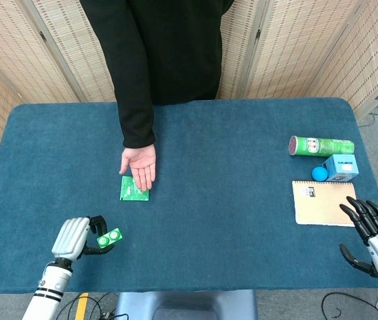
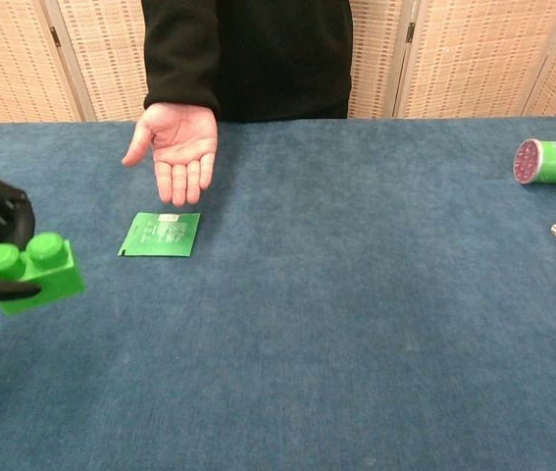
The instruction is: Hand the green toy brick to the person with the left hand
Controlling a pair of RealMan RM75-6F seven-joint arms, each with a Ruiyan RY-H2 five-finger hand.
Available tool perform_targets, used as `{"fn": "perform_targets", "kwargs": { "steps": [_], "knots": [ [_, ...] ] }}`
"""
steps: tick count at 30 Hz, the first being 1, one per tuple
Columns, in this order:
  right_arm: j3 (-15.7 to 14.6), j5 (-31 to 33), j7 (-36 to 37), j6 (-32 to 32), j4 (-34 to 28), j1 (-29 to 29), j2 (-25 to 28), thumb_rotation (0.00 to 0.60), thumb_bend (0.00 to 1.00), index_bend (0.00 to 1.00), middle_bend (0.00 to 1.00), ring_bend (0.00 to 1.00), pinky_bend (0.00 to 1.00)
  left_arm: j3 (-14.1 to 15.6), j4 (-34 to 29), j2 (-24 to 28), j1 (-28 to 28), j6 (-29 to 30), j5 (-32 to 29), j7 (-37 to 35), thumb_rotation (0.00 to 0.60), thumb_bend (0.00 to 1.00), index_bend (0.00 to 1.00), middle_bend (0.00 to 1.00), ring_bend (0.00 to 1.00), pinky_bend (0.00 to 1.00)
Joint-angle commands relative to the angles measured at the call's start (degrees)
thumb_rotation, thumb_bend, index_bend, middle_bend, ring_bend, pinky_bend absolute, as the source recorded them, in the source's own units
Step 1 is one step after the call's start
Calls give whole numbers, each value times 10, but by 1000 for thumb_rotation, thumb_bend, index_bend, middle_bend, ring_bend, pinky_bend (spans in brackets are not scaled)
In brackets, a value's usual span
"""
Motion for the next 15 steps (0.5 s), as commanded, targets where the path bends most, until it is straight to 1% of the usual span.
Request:
{"fn": "perform_targets", "kwargs": {
  "steps": [1,2,4,5,7,9,11,15],
  "knots": [
    [3,8,2,-8,-4,4,1,600,317,0,0,0,0,-62,-112,74,-50,-23,-32,27,600,215,631,669,558,697],
    [4,10,0,-11,-5,4,1,600,317,0,0,0,0,-81,-120,82,-70,-34,-56,35,600,215,630,669,558,697],
    [5,14,-1,-12,-6,5,2,600,317,0,0,0,0,-106,-116,86,-103,-54,-93,47,600,215,629,669,558,697],
    [6,17,-1,-13,-8,4,2,600,318,0,0,0,0,-120,-109,88,-125,-69,-120,51,600,215,629,669,558,697],
    [10,25,-1,-14,-9,4,2,600,317,0,0,0,0,-138,-91,89,-158,-97,-162,53,600,215,624,669,556,697],
    [15,40,1,-20,-10,6,2,600,317,0,0,0,0,-157,-61,86,-198,-129,-206,51,600,216,620,669,554,697],
    [20,54,5,-32,-12,10,4,600,317,0,0,0,0,-166,-28,81,-234,-159,-232,56,600,216,620,669,553,697],
    [28,79,14,-44,-18,12,9,600,317,0,0,0,0,-163,62,64,-305,-231,-260,63,600,215,618,669,543,697]
  ]
}}
